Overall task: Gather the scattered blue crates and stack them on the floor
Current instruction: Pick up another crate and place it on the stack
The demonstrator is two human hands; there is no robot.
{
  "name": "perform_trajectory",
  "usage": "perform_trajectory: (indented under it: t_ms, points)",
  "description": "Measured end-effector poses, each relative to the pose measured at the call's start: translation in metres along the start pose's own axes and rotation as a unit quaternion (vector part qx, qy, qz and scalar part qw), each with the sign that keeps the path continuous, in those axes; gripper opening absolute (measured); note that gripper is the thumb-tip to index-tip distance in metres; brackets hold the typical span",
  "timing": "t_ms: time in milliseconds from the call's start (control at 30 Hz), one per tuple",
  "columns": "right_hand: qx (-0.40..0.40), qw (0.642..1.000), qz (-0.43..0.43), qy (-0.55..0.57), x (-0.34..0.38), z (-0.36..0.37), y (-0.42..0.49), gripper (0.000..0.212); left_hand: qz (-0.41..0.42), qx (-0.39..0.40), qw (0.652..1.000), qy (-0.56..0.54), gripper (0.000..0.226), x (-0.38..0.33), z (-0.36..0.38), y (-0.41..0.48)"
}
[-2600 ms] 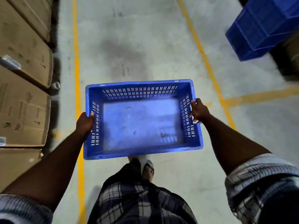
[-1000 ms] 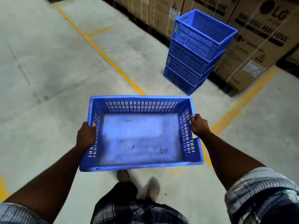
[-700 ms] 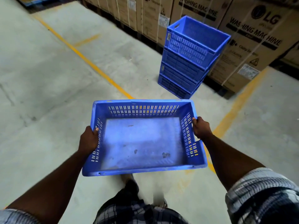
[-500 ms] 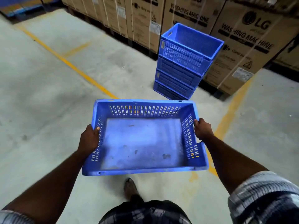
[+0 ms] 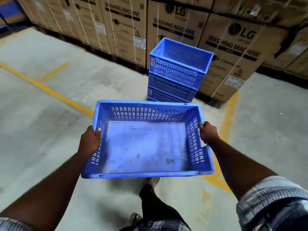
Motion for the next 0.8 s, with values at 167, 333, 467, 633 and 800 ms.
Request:
perform_trajectory:
  t_ms: [167,333,467,633,800]
  points:
    - [-0.015,0.997,0.057,0.055,0.014,-0.025,0.053,0.039,0.009,0.008,1.000,0.007,0.034,-0.034,-0.009,0.061]
    - [-0.015,0.995,0.047,0.085,0.031,-0.055,0.096,0.036,0.030,0.011,0.999,0.027,0.034,-0.073,-0.024,0.122]
    - [-0.018,0.993,0.047,0.103,0.036,-0.082,0.134,0.035,0.047,0.004,0.998,0.045,0.032,-0.103,-0.027,0.168]
    - [-0.036,0.992,0.057,0.103,0.032,-0.102,0.166,0.034,0.062,0.005,0.994,0.090,0.033,-0.133,-0.029,0.211]
    - [-0.049,0.991,0.081,0.100,0.027,-0.120,0.197,0.037,0.089,0.016,0.991,0.103,0.032,-0.165,-0.028,0.255]
Point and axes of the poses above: each hand's wrist, its own y-axis towards the middle knuckle, its own z-axis out of the palm, x = y × z, the point moved 1 cm from there along y, towards the middle knuckle, and after that the axes turned 14 degrees about x, right-handed, at the moved point
